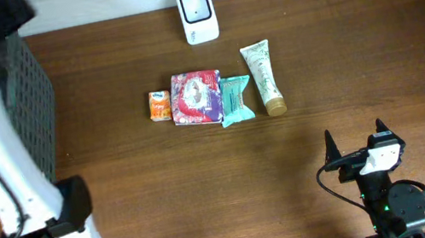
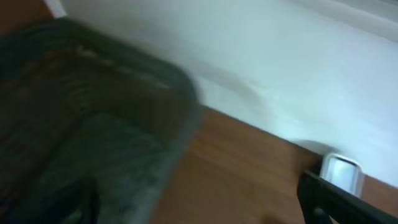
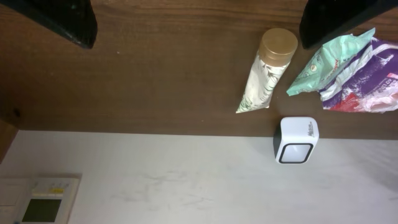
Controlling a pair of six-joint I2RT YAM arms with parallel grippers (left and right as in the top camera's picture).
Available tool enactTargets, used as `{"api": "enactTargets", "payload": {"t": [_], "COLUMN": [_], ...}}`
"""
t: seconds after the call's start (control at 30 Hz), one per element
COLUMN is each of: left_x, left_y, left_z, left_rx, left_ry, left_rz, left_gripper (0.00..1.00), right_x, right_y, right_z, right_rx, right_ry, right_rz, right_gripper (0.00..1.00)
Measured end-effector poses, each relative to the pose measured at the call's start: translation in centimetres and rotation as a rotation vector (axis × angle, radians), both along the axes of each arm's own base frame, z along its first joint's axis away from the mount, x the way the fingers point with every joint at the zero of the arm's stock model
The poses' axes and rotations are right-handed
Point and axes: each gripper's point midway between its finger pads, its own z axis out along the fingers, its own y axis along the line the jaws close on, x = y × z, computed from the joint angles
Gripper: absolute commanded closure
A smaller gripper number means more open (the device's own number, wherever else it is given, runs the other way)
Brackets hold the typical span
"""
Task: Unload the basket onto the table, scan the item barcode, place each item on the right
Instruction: 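Reach left gripper into basket and grasp teal Kleenex pack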
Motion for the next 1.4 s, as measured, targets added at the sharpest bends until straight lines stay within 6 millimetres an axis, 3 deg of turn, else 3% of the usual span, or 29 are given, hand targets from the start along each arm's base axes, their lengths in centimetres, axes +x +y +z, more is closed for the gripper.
{"api": "enactTargets", "payload": {"t": [0.13,0.17,0.23,0.3,0.33,0.47,0.63,0.77,1.13,1.23,1.4], "left_x": [-3.0,-3.5,-4.7,-5.8,-6.5,-7.9,-8.8,-10.0,-12.0,-12.3,-12.5], "left_y": [7.8,9.2,12.1,14.1,15.5,17.4,17.1,15.4,13.1,12.4,11.5], "left_z": [-2.2,-2.8,-4.5,-6.3,-8.1,-14.3,-21.8,-25.9,-32.4,-33.8,-35.7], "left_rx": [-0.056,-0.066,-0.093,-0.12,-0.14,-0.206,-0.253,-0.331,-0.425,-0.447,-0.467], "left_ry": [0.082,0.103,0.158,0.217,0.275,0.468,0.68,0.802,0.942,0.961,0.975], "left_rz": [0.207,0.244,0.32,0.375,0.408,0.447,0.413,0.38,0.349,0.349,0.379], "left_gripper": [0.02,0.06,0.26,0.36,0.36,0.38,0.34,0.34,0.32,0.46,0.43], "right_x": [0.0,0.0,0.0,0.0,0.0,0.0,0.0,0.0,0.0,0.0,0.0], "right_y": [0.0,0.0,0.0,0.0,0.0,0.0,0.0,0.0,0.0,0.0,0.0], "right_z": [0.0,0.0,0.0,0.0,0.0,0.0,0.0,0.0,0.0,0.0,0.0], "right_rx": [-0.001,-0.001,-0.002,-0.001,0.0,0.0,0.0,-0.001,0.0,-0.001,0.0], "right_ry": [0.0,0.0,0.0,0.0,0.0,0.0,0.0,0.0,0.0,0.0,0.0], "right_rz": [0.0,0.0,0.0,0.0,0.0,0.0,0.0,0.0,0.0,0.0,0.0], "right_gripper": [0.01,0.01,0.01,0.01,0.01,0.01,0.01,0.01,0.01,0.01,0.01]}}
